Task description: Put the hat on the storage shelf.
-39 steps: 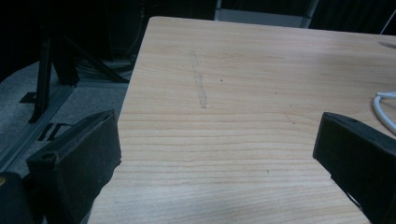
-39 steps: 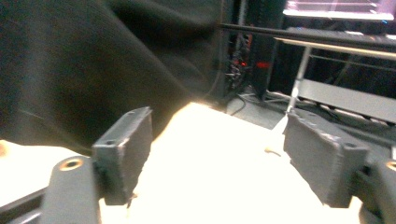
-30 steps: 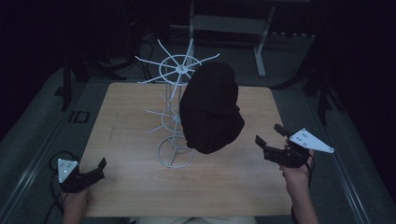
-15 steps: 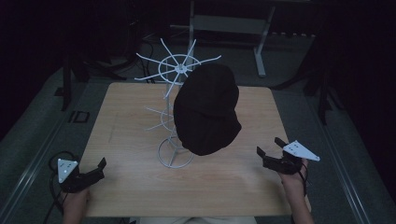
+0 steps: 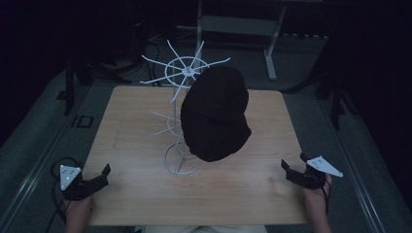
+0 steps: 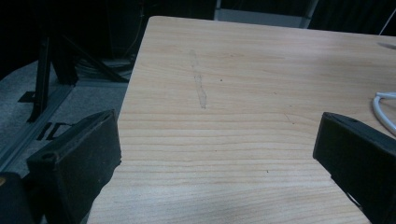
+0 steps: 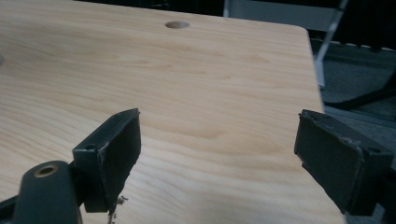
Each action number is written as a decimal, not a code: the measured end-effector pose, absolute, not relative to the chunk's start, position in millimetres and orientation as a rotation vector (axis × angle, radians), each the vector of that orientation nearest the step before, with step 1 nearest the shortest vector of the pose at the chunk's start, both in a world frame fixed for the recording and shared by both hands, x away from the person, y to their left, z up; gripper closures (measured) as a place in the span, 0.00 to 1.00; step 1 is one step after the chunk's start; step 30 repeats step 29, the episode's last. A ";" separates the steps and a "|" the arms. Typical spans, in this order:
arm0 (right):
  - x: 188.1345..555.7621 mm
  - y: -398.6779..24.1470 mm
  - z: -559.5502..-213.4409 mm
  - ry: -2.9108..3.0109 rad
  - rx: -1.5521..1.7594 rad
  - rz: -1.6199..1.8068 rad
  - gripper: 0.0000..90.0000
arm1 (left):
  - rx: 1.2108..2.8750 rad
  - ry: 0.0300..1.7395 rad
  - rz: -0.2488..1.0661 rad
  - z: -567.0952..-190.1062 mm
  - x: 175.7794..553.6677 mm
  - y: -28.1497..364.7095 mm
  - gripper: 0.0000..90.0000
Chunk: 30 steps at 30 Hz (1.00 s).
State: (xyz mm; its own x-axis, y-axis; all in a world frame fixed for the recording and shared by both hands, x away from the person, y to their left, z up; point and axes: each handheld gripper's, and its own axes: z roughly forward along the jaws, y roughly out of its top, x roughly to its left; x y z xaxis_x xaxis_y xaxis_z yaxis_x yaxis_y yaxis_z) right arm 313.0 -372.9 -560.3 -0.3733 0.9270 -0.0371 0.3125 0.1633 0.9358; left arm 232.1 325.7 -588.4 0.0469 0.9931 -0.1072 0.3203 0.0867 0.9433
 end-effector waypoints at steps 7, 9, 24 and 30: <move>303.6 -389.0 -567.4 1.729 1.205 1.151 0.16 | 1.393 1.438 0.918 -588.4 232.0 325.7 0.02; 302.9 -391.0 -568.2 1.715 1.217 1.146 0.16 | 1.392 1.438 0.917 -588.4 231.9 325.8 0.02; 299.8 -406.2 -571.6 1.547 1.296 1.056 0.15 | 1.383 1.444 0.913 -588.4 232.2 326.2 0.02; 301.0 -404.3 -571.7 1.565 1.280 1.038 0.16 | 1.382 1.444 0.912 -588.5 232.3 326.3 0.02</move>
